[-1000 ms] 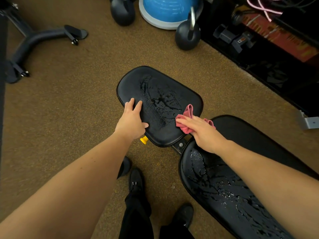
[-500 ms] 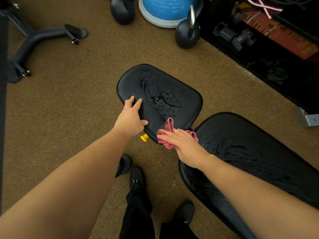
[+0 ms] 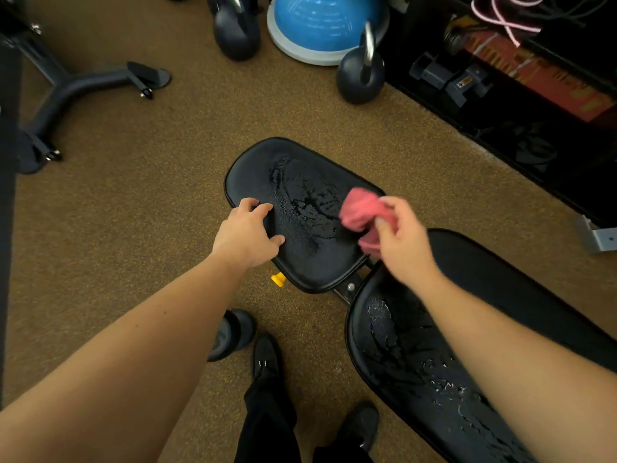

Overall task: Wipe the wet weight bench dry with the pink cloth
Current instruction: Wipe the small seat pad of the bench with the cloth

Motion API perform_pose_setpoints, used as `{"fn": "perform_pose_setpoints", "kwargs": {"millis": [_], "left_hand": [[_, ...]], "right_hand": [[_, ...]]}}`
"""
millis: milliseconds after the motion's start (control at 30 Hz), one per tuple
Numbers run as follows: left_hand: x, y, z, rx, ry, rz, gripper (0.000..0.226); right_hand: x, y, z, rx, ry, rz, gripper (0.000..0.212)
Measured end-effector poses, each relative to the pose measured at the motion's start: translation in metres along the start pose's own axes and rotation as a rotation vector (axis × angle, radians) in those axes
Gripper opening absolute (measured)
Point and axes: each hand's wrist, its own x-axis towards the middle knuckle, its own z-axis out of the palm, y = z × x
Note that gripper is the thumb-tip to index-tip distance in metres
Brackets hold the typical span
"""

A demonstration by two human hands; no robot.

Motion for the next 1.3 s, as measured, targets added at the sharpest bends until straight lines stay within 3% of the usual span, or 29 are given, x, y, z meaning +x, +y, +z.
{"fn": "perform_pose_setpoints", "kwargs": {"millis": [100, 167, 233, 500, 833, 933, 1067, 1133, 1200, 1300], "left_hand": [[0.01, 0.001, -0.009, -0.01, 0.109, 0.029, 0.061], [0.02, -0.001, -0.013, -0.029, 0.13, 0.014, 0.059], [0.033, -0.006, -0.017, -0.063, 0.111, -0.029, 0.061], [0.08, -0.03, -0.032, -0.149, 0.057, -0.088, 0.062], [0.101, -0.033, -0.034, -0.359, 0.023, -0.118, 0.061], [0.102, -0.034, -0.033, -0.38, 0.027, -0.129, 0.061], [0.103, -0.035, -0.032, -0.406, 0.033, -0.137, 0.06], [0.104, -0.035, -0.033, -0.413, 0.034, -0.148, 0.06], [0.104, -0.035, -0.033, -0.416, 0.031, -0.158, 0.06], [0.103, -0.035, -0.032, -0.427, 0.039, -0.158, 0.06]], "right_hand": [[0.037, 0.001, -0.026, -0.346, 0.109, -0.23, 0.026], [0.055, 0.015, -0.032, -0.67, -0.073, -0.307, 0.03], [0.059, 0.034, -0.026, -0.865, -0.281, -0.209, 0.038], [0.088, 0.053, 0.004, -1.002, -0.238, -0.136, 0.054], [0.147, 0.027, 0.005, -0.843, -0.362, -0.017, 0.048], [0.164, 0.018, 0.007, -0.704, -0.314, 0.163, 0.044], [0.161, 0.025, -0.001, -0.319, -0.142, 0.436, 0.04], [0.148, 0.031, -0.009, -0.222, 0.026, 0.357, 0.041], [0.138, 0.04, -0.013, -0.297, 0.109, 0.096, 0.039], [0.124, 0.05, -0.009, -0.685, -0.226, -0.267, 0.05]]}}
